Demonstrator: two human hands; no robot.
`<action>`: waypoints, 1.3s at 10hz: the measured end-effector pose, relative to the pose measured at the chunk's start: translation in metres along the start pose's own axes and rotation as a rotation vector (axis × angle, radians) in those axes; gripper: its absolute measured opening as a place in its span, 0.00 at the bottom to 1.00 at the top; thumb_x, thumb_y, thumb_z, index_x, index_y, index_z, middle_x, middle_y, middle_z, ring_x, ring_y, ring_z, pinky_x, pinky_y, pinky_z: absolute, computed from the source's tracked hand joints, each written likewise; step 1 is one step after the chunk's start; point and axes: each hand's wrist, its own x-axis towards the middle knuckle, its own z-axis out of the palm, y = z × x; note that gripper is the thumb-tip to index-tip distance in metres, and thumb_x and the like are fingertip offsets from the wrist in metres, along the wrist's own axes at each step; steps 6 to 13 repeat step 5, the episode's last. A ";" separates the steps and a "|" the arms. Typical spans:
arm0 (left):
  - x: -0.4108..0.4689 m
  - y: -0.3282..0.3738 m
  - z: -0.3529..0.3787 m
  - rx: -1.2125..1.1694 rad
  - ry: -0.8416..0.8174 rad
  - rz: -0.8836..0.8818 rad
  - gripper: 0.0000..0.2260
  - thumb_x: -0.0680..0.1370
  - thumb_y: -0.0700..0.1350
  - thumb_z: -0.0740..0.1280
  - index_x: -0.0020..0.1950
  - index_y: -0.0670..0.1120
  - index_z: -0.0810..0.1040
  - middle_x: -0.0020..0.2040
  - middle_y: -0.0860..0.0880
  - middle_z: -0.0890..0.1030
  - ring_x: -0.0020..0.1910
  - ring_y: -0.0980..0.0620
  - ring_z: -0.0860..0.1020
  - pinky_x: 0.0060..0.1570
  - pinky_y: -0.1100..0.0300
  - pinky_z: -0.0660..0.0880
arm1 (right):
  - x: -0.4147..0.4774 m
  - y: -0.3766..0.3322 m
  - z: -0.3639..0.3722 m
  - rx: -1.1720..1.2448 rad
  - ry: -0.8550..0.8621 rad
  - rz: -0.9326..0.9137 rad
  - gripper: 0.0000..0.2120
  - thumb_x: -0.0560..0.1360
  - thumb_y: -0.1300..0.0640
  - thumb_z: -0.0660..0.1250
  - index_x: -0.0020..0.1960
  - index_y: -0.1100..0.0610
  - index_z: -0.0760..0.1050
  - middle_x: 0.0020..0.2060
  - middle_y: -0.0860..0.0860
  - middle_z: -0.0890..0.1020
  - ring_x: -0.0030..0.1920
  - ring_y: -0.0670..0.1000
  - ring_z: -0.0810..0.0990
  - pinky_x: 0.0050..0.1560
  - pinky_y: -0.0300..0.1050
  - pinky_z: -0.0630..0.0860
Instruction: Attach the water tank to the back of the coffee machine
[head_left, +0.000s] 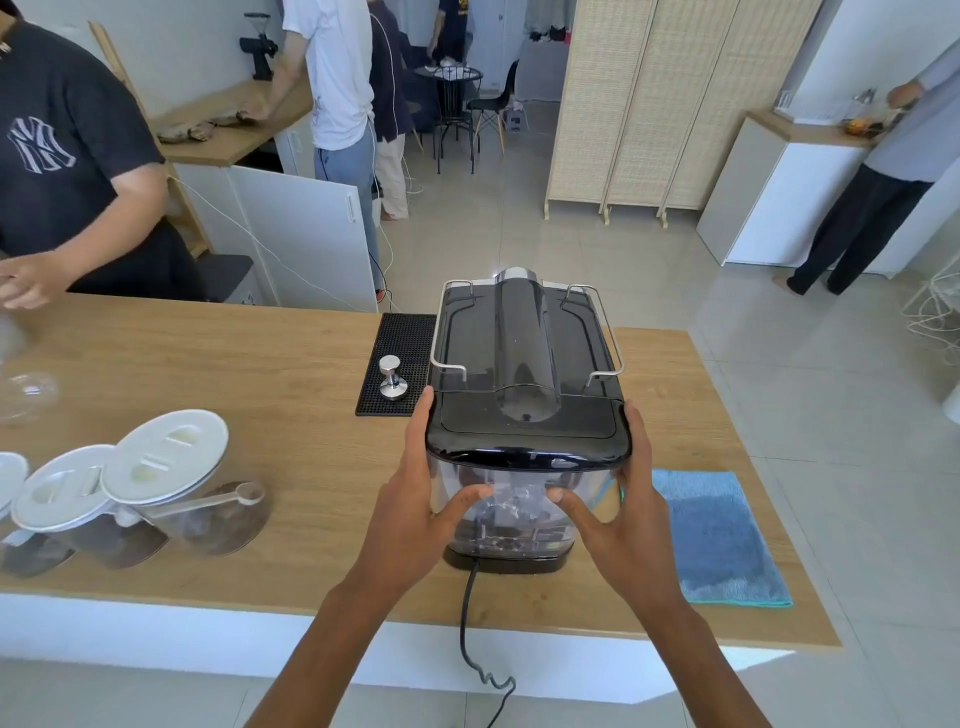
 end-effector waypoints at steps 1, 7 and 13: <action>-0.002 0.000 0.002 -0.032 -0.016 -0.016 0.45 0.75 0.60 0.70 0.79 0.68 0.40 0.40 0.63 0.81 0.30 0.58 0.75 0.31 0.64 0.76 | 0.000 -0.001 0.000 -0.001 0.003 0.004 0.52 0.67 0.28 0.71 0.81 0.34 0.44 0.77 0.42 0.69 0.72 0.45 0.73 0.66 0.34 0.69; -0.064 -0.079 0.022 0.130 -0.246 -0.291 0.44 0.78 0.58 0.70 0.83 0.47 0.46 0.84 0.49 0.52 0.82 0.50 0.51 0.79 0.48 0.56 | -0.037 0.039 0.013 -0.250 -0.011 0.010 0.44 0.76 0.29 0.57 0.84 0.46 0.43 0.81 0.48 0.59 0.78 0.55 0.65 0.65 0.52 0.75; -0.064 -0.079 0.022 0.130 -0.246 -0.291 0.44 0.78 0.58 0.70 0.83 0.47 0.46 0.84 0.49 0.52 0.82 0.50 0.51 0.79 0.48 0.56 | -0.037 0.039 0.013 -0.250 -0.011 0.010 0.44 0.76 0.29 0.57 0.84 0.46 0.43 0.81 0.48 0.59 0.78 0.55 0.65 0.65 0.52 0.75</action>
